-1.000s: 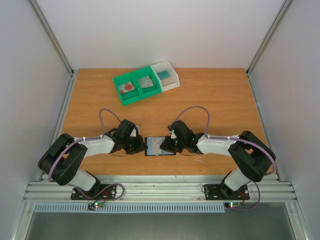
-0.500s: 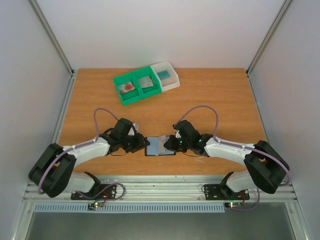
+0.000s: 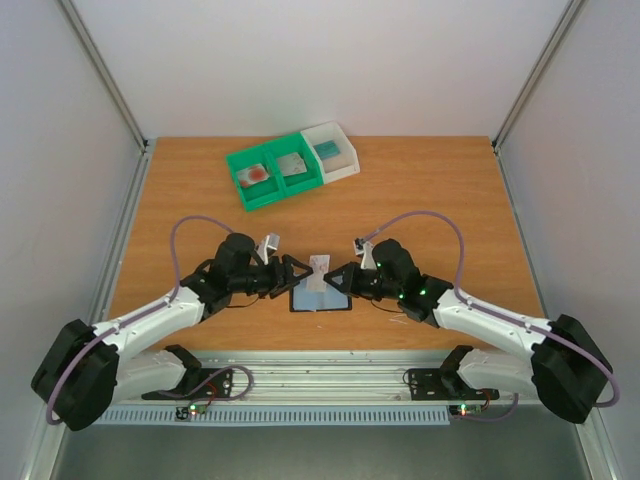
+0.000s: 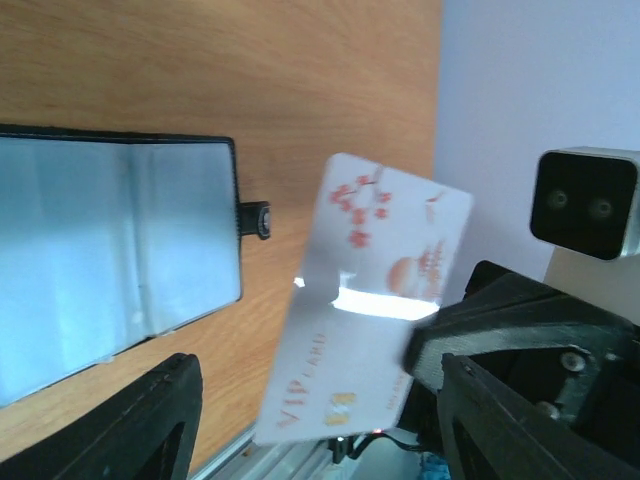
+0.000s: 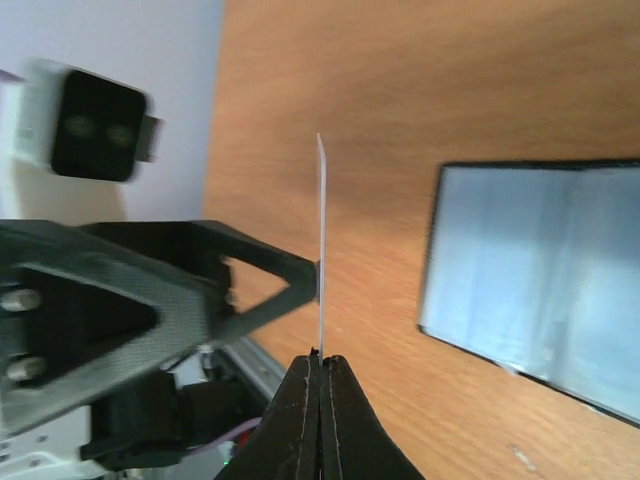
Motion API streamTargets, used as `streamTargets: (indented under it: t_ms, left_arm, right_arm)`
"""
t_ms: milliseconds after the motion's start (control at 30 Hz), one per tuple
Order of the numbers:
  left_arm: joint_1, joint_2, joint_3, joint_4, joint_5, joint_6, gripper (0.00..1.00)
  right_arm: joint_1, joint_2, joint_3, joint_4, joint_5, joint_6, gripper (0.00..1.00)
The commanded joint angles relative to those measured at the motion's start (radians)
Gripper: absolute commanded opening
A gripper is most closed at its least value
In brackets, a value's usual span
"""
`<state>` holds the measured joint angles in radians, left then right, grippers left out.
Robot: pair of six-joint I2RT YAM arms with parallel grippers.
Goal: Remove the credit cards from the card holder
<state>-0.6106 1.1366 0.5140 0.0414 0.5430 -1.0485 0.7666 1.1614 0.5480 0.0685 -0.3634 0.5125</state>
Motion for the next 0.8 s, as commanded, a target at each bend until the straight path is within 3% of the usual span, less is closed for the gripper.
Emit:
streamTargets:
  t_ms: [0,100,333,400,600,767]
  left_arm:
    - [-0.003,-0.014,-0.047,0.173,0.054,-0.076,0.64]
    - [-0.005,-0.004,-0.071,0.264,0.073,-0.126,0.57]
    - [-0.005,0.008,-0.125,0.497,0.112,-0.233,0.09]
    - [-0.004,0.002,-0.126,0.505,0.119,-0.238,0.01]
    - [-0.002,-0.024,-0.114,0.491,0.165,-0.188,0.0]
    - [-0.003,-0.043,-0.06,0.357,0.249,-0.064,0.01]
  right_arm:
    - [-0.004,-0.071,-0.023,0.112,-0.017,0.062,0.01]
    - [-0.005,-0.086,-0.031,0.154,-0.037,0.084,0.01]
    - [-0.004,-0.051,-0.03,0.178,-0.08,0.087,0.01]
    - [-0.004,-0.047,-0.025,0.168,-0.1,0.064,0.04]
    - [-0.049,-0.115,0.045,-0.088,-0.13,-0.096,0.17]
    - [-0.152,-0.165,0.104,-0.287,-0.24,-0.251,0.28]
